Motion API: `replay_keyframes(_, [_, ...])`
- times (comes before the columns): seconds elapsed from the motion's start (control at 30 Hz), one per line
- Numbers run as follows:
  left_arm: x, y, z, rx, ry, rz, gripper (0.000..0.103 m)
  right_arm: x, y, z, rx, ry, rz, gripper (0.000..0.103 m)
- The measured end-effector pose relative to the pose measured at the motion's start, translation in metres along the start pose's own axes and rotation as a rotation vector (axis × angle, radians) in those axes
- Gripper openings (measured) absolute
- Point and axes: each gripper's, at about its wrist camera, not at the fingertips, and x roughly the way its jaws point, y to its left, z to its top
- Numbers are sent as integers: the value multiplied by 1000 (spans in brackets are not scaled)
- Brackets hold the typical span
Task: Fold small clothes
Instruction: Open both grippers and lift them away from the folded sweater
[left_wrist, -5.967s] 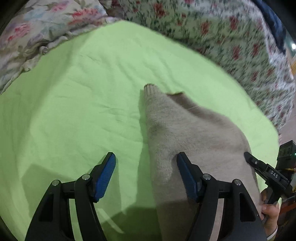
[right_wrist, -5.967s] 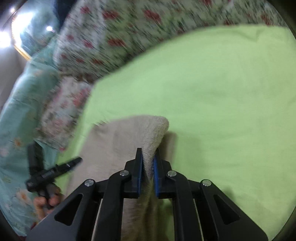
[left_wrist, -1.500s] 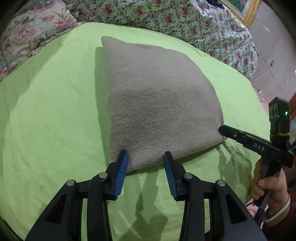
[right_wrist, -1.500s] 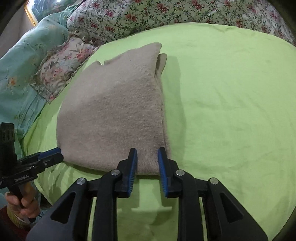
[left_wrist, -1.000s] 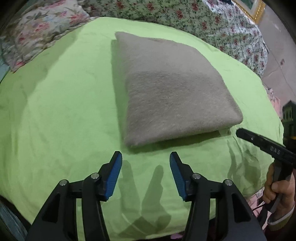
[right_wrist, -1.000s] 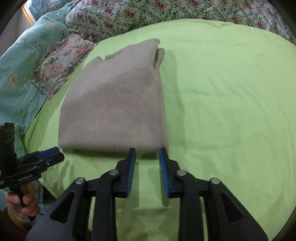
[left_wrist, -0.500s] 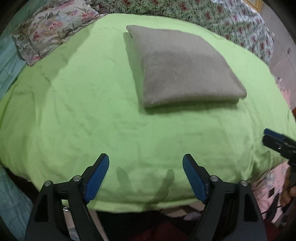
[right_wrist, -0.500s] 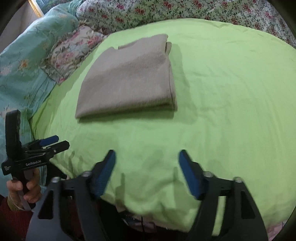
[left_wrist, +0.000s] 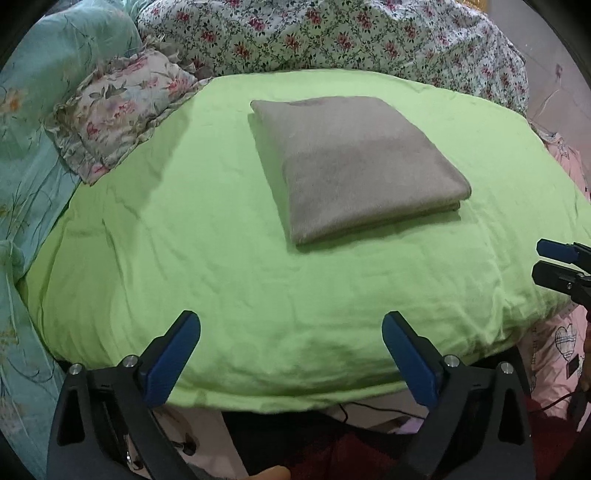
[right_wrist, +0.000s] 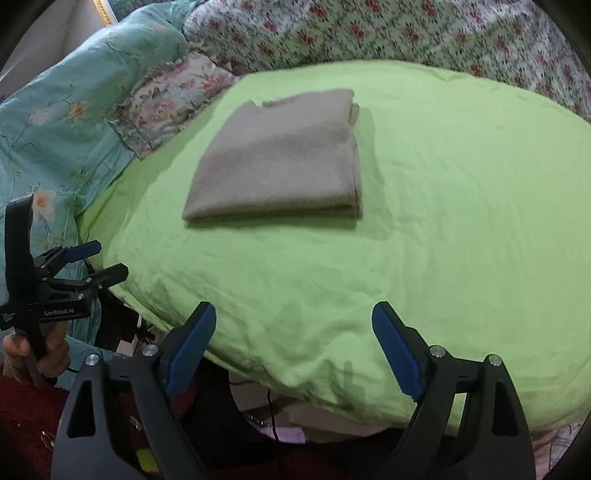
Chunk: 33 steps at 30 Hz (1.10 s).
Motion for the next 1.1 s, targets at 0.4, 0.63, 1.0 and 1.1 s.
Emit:
replay_keyframes(0.4, [41, -3, 39, -35, 4, -12, 99, 56, 4, 39, -13, 40, 7, 87])
replay_keyframes(0.63, [54, -1, 49, -54, 34, -22, 99, 63, 3, 58, -29, 33, 3, 87])
replay_keyframes(1.0, [55, -5, 72, -55, 27, 16, 99, 74, 8, 81, -72, 53, 14, 87])
replay_keyframes(1.1, [54, -6, 76, -52, 22, 27, 99, 77, 8, 84, -66, 63, 25, 87])
